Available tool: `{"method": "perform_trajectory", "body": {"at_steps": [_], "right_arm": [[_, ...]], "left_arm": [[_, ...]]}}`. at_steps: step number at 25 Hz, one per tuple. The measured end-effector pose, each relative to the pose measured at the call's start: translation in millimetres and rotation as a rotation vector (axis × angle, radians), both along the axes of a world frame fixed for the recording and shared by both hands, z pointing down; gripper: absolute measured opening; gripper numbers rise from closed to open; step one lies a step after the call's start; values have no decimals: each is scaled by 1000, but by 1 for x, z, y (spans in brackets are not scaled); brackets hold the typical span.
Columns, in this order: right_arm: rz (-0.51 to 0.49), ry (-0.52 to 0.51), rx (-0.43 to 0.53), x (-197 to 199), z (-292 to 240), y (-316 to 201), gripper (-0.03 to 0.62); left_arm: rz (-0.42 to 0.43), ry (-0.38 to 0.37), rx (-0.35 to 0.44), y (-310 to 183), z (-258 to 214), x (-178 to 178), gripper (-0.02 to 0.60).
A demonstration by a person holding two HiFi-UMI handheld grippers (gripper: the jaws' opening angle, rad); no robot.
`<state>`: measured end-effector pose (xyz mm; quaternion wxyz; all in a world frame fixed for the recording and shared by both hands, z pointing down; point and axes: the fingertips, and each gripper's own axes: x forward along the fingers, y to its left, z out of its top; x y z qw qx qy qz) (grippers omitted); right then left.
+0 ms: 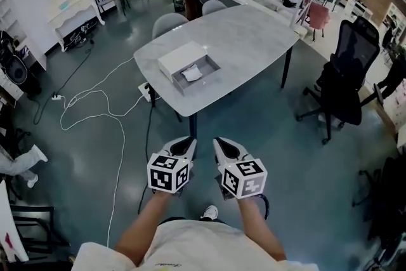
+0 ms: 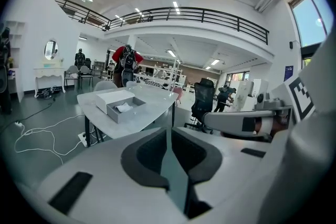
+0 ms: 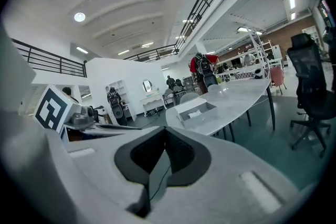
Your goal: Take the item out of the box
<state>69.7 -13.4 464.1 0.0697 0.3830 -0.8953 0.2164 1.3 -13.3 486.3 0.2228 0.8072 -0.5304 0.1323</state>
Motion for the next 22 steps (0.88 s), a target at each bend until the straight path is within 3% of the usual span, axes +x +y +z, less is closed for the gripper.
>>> {"method": "perform_trajectory", "body": {"at_steps": [22], "right_arm": [[-27,27,16,-5,6,-101,5]], "left_arm": [[-20,10,-1,-103,13,-7,32]]}}
